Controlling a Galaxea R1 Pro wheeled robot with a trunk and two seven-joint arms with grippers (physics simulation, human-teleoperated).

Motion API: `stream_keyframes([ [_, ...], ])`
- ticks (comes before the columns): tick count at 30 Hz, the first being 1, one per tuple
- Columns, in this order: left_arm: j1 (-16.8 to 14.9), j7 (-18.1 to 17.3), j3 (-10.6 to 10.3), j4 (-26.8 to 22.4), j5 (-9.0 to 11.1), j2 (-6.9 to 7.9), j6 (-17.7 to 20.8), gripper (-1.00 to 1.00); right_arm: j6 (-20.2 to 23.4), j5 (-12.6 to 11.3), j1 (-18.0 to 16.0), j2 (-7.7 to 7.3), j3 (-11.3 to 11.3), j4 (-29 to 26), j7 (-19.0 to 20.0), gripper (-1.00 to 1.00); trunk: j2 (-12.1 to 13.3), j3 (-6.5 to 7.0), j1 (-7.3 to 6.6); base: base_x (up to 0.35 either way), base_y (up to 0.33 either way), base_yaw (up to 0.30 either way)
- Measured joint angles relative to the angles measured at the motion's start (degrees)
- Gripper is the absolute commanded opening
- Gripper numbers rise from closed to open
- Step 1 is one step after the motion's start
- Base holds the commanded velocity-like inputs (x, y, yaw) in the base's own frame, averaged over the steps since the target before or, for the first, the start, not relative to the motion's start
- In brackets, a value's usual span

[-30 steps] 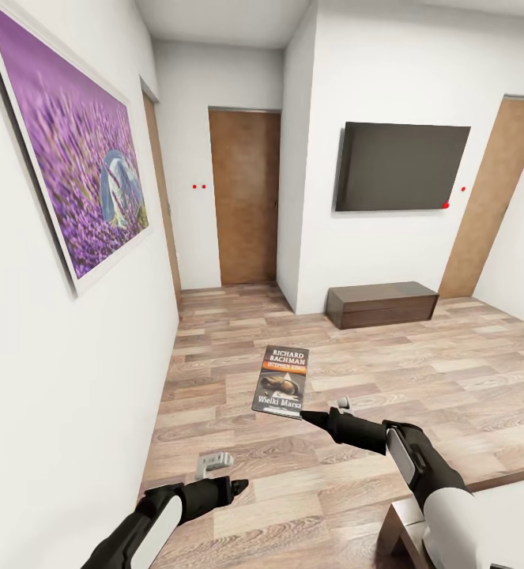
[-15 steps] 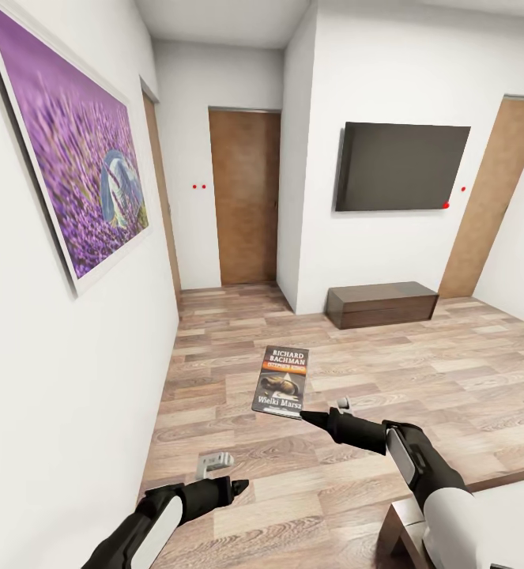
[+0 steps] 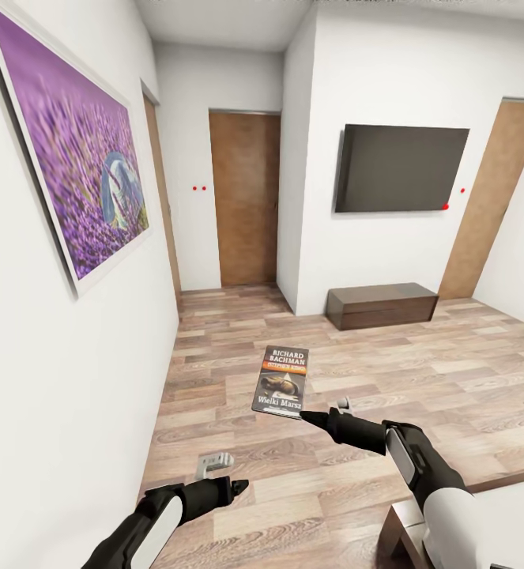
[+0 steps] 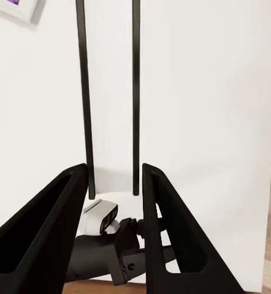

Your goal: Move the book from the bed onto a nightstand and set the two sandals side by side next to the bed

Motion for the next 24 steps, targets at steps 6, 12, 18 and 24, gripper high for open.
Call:
stream_keyframes([
  [6, 0.0, 0.0, 0.0, 0.0, 0.0, 0.00, 0.0, 1.00, 0.0, 0.0, 0.0, 0.03, 0.0, 0.0, 0.0, -1.00, 0.0, 0.22, 0.00, 0.000, 0.000, 0.000],
  [12, 0.0, 0.0, 0.0, 0.0, 0.0, 0.00, 0.0, 1.00, 0.0, 0.0, 0.0, 0.04, 0.0, 0.0, 0.0, -1.00, 0.0, 0.29, 0.01, 0.000, 0.016, 0.000],
  [18, 0.0, 0.0, 0.0, 0.0, 0.0, 0.00, 0.0, 1.00, 0.0, 0.0, 0.0, 0.04, 0.0, 0.0, 0.0, -1.00, 0.0, 0.31, 0.01, 0.000, 0.060, 0.023],
  [24, 0.0, 0.0, 0.0, 0.0, 0.0, 0.00, -0.1, 1.00, 0.0, 0.1, 0.0, 0.05, 0.1, 0.0, 0.0, -1.00, 0.0, 0.32, 0.01, 0.000, 0.023, 0.152],
])
